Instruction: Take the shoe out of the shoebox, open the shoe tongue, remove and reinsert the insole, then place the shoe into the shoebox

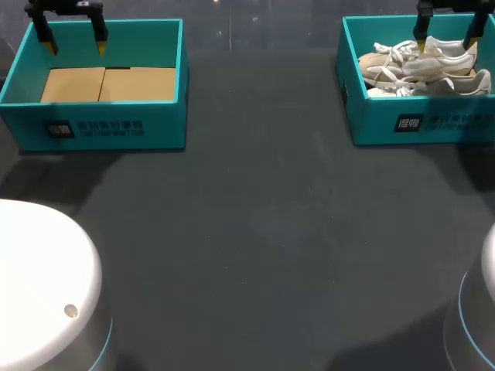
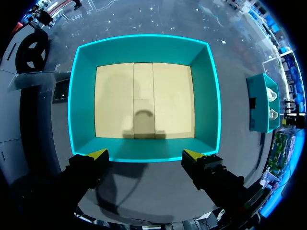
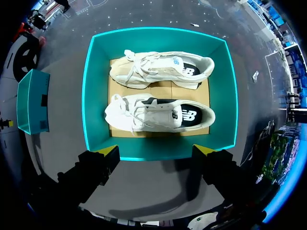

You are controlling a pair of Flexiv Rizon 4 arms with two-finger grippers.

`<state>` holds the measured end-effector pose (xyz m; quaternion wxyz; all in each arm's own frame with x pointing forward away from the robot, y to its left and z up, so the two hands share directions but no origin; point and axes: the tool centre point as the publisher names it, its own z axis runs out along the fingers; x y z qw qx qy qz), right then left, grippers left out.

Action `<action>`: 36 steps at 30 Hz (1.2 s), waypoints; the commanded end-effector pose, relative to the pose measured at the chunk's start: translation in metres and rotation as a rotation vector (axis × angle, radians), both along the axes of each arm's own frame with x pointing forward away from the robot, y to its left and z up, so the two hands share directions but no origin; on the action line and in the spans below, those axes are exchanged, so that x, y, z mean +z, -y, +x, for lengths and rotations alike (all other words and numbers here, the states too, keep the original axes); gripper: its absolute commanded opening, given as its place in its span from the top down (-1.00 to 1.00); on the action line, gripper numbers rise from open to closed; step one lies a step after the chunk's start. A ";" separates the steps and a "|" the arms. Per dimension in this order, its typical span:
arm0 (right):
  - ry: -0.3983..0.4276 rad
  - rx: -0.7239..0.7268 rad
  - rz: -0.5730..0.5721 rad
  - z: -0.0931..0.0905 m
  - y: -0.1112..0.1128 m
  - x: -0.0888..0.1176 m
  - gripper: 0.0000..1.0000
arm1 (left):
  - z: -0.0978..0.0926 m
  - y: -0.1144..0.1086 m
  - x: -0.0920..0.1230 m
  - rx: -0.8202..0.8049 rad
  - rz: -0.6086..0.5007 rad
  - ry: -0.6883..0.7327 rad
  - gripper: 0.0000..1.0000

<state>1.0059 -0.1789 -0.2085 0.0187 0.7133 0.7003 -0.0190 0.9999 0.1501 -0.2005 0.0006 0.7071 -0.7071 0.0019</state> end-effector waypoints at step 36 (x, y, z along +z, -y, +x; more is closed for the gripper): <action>-0.005 -0.037 -0.031 0.022 0.130 -0.073 -1.00 | 0.000 0.000 0.000 0.000 0.001 -0.001 -1.00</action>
